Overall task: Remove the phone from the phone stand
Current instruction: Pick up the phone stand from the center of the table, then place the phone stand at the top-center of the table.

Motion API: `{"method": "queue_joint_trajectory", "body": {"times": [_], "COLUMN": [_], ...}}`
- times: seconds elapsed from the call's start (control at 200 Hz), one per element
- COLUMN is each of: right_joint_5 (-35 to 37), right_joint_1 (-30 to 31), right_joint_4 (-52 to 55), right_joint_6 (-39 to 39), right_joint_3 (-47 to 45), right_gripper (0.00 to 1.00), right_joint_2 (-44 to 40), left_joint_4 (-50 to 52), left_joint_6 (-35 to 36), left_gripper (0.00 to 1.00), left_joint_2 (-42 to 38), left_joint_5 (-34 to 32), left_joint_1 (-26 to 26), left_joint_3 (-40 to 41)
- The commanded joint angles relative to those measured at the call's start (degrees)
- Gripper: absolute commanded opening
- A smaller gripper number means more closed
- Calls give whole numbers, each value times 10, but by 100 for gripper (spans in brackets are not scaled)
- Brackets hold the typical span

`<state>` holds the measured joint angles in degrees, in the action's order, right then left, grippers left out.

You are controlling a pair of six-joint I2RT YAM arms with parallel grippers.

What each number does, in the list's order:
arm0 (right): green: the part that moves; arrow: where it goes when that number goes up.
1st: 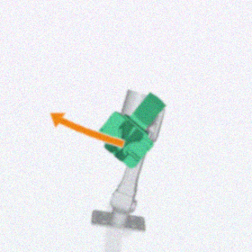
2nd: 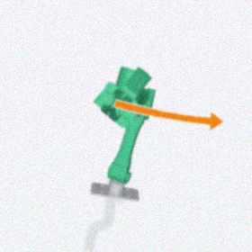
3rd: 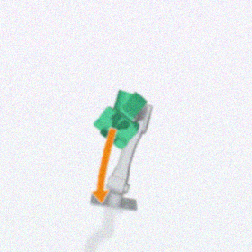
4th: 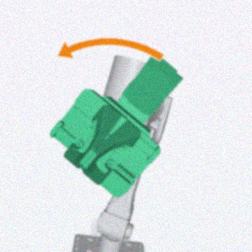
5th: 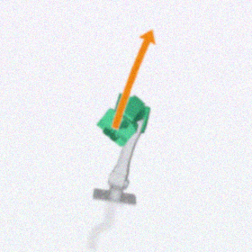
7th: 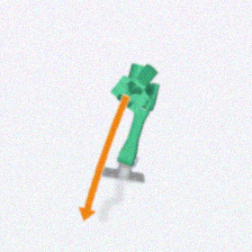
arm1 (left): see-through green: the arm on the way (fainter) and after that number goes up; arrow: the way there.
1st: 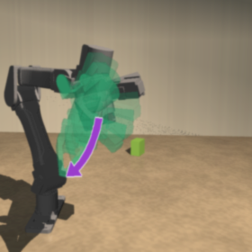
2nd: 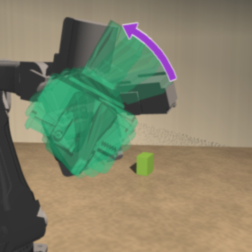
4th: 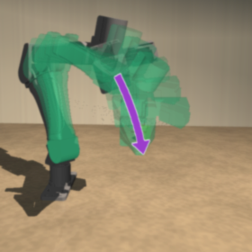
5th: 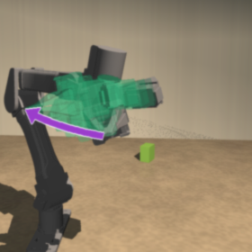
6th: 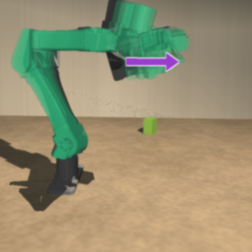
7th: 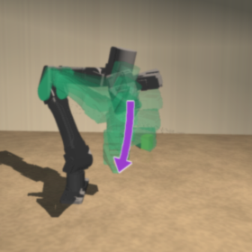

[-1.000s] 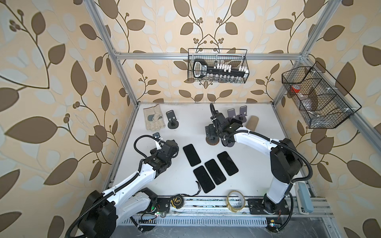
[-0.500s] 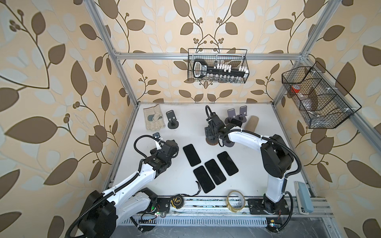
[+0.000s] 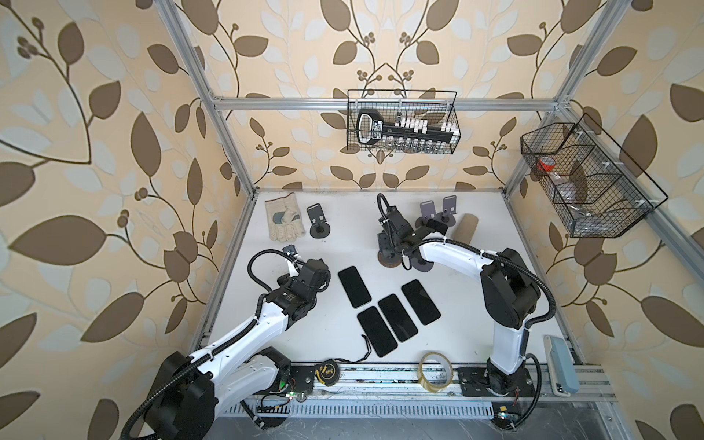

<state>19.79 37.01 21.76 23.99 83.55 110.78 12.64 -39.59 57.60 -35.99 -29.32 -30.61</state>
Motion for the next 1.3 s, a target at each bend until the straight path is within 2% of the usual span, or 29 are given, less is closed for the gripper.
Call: {"method": "queue_joint_trajectory", "body": {"times": [0.0,0.565,0.735,1.08,1.295], "right_joint_5": [0,11,-6,7,-6], "right_joint_1": [-9,-70,-93,-119,-128], "right_joint_4": [-1,22,29,48,48], "right_joint_6": [-15,-62,-59,-80,-77], "right_joint_3": [43,202,228,291,298], "right_gripper": [68,66,66,65,65], "right_joint_2": [9,126,149,198,212], "left_joint_4": [1,-5,-2,-1,-2], "left_joint_6": [0,-4,-4,-4,-2], "left_gripper": [99,99,99,99,99], "left_joint_2": [-2,-21,-17,-12,-12], "left_joint_5": [-16,-49,-49,-45,-48], "left_joint_1": [-4,-4,-4,-4,-4], "left_joint_3": [-9,8,5,1,1]}}
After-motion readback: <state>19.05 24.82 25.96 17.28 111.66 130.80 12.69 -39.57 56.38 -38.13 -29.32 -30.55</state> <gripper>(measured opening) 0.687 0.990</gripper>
